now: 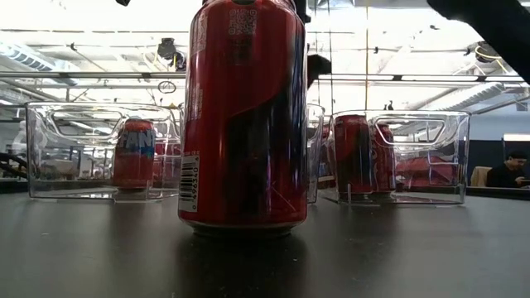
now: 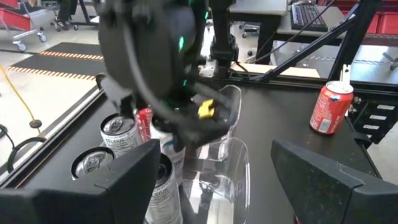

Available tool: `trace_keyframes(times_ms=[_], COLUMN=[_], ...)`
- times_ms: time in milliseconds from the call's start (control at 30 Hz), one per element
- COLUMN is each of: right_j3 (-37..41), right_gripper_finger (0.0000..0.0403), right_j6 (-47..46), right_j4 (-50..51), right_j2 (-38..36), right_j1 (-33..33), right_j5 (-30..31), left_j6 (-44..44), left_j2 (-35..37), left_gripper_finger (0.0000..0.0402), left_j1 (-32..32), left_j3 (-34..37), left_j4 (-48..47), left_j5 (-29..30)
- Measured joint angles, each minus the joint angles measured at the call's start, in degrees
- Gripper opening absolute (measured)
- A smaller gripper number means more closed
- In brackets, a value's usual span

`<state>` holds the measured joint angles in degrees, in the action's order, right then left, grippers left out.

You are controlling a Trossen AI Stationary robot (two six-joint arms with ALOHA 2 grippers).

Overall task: Sort soda cans
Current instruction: Put the white soda can into the middle transparent bin

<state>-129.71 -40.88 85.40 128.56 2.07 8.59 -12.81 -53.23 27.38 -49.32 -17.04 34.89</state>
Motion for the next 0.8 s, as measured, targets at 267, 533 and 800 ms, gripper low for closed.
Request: trace_keyframes(times_ms=[267,533,800], right_j3=[-0.03,-0.04,-0.02], right_gripper_finger=[0.0285,0.0311,0.0313], right_j6=[0.0,-0.23,-1.91], right_j4=[-0.63,-1.11,-1.7], right_j2=[1.26,1.09,-3.72], right_j1=[0.17,0.17,0.06], right_j5=[0.82,0.79,1.82], left_j6=[-0.09,-0.16,-0.14], left_j2=[0.0,0.02,0.02], left_gripper_finger=[0.0316,0.0316,0.0316], left_j1=[0.0,0.0,0.0], left_j3=[0.0,0.0,0.0], left_j4=[-0.2,-0.43,-0.44], left_j5=[0.0,0.0,0.0])
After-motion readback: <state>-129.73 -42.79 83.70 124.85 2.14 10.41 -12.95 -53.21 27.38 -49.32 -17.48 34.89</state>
